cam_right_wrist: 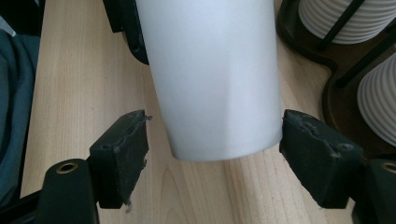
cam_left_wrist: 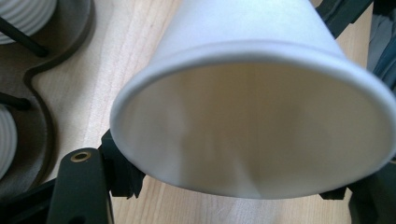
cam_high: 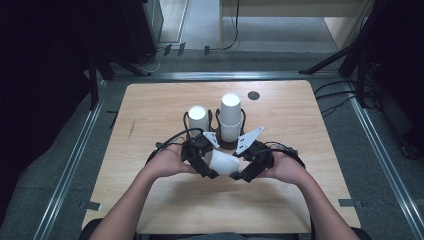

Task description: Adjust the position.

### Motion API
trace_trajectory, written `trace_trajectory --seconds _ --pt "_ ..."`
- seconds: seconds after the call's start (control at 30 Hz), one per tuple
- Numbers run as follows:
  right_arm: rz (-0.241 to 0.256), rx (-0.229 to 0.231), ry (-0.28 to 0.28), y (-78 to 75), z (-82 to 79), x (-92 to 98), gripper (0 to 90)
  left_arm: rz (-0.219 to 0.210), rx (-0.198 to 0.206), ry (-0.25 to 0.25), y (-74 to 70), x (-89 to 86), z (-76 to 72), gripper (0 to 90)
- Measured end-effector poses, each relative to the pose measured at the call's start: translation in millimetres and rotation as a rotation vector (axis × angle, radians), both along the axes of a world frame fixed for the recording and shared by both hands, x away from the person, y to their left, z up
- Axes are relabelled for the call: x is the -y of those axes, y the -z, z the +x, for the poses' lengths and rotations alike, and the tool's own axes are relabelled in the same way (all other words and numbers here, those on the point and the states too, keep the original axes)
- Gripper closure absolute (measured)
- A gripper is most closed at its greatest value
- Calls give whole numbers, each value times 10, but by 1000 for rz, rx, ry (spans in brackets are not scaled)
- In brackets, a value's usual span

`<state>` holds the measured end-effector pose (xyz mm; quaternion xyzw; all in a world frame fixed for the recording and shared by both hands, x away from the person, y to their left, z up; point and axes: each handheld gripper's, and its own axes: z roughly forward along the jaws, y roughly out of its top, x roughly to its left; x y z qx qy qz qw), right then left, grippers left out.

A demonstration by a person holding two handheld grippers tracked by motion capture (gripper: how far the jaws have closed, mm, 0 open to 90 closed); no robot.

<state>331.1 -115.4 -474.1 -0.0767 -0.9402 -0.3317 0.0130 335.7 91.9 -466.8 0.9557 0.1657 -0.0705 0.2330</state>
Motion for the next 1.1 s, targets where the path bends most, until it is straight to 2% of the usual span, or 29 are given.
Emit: trace_trajectory --seconds 0.23,0.37,0.43,0.53,0.57,0.63,0.67,0.7,0.73,0.8,0.87,0.9,0.93,0.97,1.0,1.03,1.1 --pt "-8 8 -31 42 -26 -72 258 -9 -7 35 11 86 -45 271" --pt "-14 19 -61 59 -55 -109 286 6 -11 46 21 105 -57 267" --pt "-23 10 -67 67 -71 -127 320 18 -2 54 29 118 -66 261" --pt "-38 22 -77 73 -85 -141 330 12 16 58 35 120 -75 238" --pt "-34 22 -78 69 -82 -135 330 -4 6 52 32 113 -74 231" --pt "-22 22 -81 51 -83 -112 329 -28 37 58 27 90 -97 184" --pt "-17 31 -80 43 -76 -100 329 -28 37 58 27 90 -97 130" --pt "-12 31 -76 30 -65 -81 329 -55 52 53 24 64 -100 122" --pt "-3 30 -69 25 -62 -72 328 -55 52 53 24 64 -100 117" --pt "7 29 -63 8 -45 -43 328 -120 51 19 8 -1 -92 110" --pt "8 28 -57 1 -44 -33 328 -134 54 17 4 -17 -89 111" --pt "14 31 -57 -3 -37 -20 328 -169 60 14 -12 -62 -88 111" --pt "14 31 -57 -3 -37 -20 328 -169 60 14 -12 -62 -88 111" --pt "16 31 -54 -7 -35 -10 328 -206 73 11 -29 -100 -88 113" --pt "16 31 -54 -7 -35 -10 328 -206 73 11 -29 -100 -88 115" --pt "22 31 -48 -12 -33 -2 327 -234 72 0 -37 -124 -88 123" --pt "26 29 -50 -14 -31 -1 327 -260 64 -16 -37 -148 -86 123"
